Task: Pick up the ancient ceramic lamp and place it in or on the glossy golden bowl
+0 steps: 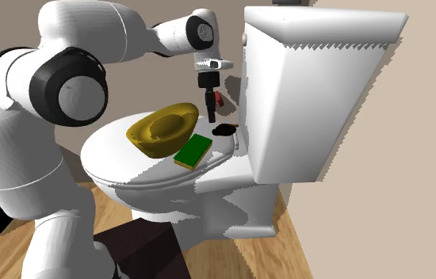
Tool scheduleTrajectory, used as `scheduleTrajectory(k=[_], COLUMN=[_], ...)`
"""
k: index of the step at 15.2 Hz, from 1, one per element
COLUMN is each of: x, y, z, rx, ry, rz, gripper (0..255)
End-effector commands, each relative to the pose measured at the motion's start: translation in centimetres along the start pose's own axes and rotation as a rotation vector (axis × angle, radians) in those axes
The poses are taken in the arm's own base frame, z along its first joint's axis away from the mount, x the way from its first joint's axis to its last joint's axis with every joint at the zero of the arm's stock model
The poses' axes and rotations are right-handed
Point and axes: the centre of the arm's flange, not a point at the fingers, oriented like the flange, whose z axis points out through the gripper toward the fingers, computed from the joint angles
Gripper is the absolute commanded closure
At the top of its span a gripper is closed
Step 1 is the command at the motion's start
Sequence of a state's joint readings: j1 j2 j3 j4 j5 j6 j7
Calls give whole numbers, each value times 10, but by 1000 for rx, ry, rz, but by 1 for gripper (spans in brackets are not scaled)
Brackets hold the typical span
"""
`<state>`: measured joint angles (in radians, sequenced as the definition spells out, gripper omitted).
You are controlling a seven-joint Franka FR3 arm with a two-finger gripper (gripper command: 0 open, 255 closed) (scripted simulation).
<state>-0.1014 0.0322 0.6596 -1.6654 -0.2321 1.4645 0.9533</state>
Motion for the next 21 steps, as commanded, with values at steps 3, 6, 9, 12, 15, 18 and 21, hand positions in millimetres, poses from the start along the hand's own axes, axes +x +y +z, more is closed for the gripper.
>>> scheduleTrajectory(k=[3,6,9,12,15,18,21], x=[58,56,55,54,54,54,60], y=[42,37,31,28,28,28,31], z=[25,40,54,62,62,62,60], rx=[376,376,376,376,376,376,376], ry=[-29,-29,-29,-29,-29,-29,-30], rz=[-396,-396,-396,-396,-396,-396,-396], gripper=[0,0,0,0,0,0,255])
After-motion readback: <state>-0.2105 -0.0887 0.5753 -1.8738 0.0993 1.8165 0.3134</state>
